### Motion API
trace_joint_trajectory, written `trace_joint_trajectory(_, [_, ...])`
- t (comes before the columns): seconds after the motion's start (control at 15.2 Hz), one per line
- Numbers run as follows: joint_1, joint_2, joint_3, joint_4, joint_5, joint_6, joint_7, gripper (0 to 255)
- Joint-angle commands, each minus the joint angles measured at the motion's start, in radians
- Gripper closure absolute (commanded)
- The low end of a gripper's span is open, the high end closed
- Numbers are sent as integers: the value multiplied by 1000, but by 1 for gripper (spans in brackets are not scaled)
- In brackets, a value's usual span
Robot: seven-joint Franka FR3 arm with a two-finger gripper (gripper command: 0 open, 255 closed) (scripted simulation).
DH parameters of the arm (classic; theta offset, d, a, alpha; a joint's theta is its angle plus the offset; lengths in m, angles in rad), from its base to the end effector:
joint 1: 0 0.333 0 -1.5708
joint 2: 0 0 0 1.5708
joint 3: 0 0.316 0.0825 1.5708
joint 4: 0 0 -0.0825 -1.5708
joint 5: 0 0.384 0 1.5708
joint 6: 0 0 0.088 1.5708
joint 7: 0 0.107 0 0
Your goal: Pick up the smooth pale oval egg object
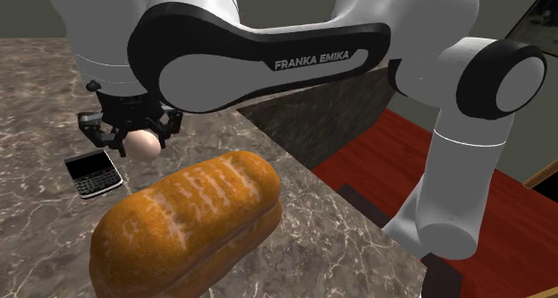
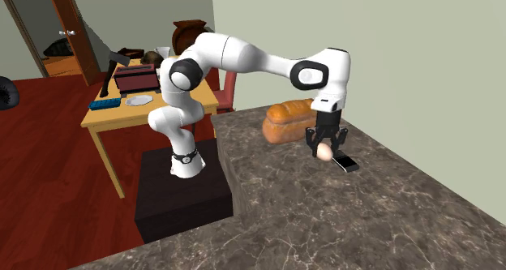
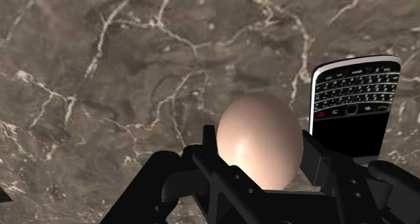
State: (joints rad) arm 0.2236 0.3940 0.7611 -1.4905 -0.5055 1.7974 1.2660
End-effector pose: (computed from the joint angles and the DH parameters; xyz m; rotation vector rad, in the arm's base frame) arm 0.4547 0.4790 0.4989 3.0309 -0.3260 0.3282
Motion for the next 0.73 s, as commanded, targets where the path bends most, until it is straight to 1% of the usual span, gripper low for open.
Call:
trace_joint_trajectory(0.0, [6,2,1,31,1,-27,-8,255])
trace_joint_trajectory(0.53, [33,9,3,150,3,-134,-35,255])
trace_joint_trajectory(0.66, [34,10,3,152,3,-136,-36,255])
